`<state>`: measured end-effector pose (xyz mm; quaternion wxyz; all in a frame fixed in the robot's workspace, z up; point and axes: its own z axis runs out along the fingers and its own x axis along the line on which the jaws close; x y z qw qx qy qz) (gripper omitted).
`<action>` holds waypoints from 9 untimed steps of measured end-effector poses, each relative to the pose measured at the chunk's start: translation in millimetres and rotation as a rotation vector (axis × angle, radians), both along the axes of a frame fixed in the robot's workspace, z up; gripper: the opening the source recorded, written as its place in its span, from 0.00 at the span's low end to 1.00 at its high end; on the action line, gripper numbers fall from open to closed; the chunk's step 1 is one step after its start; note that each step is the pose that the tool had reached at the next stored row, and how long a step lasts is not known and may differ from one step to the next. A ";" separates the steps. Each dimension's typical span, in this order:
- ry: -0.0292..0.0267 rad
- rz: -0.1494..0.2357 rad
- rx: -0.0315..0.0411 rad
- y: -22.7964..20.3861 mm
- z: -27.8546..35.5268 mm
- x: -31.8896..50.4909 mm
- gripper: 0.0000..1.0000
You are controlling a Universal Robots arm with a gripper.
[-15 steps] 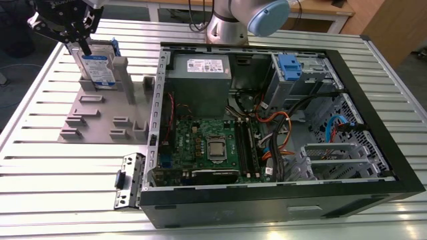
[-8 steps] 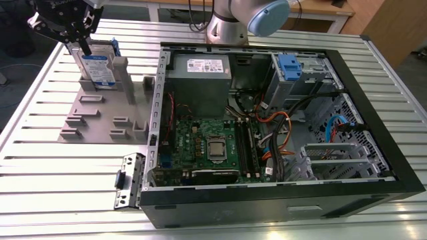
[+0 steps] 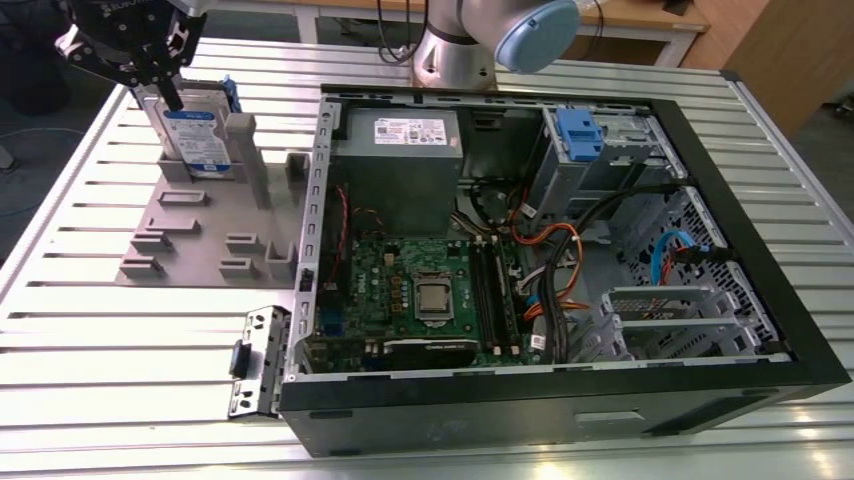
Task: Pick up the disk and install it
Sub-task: 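Pick up the disk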
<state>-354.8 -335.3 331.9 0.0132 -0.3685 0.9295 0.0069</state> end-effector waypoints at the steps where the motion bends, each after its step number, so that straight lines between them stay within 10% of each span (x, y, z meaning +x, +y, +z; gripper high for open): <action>1: 0.0000 0.002 0.0000 0.0 0.0 0.0 0.10; 9: 0.0000 0.014 0.0000 0.0 0.0 0.0 0.10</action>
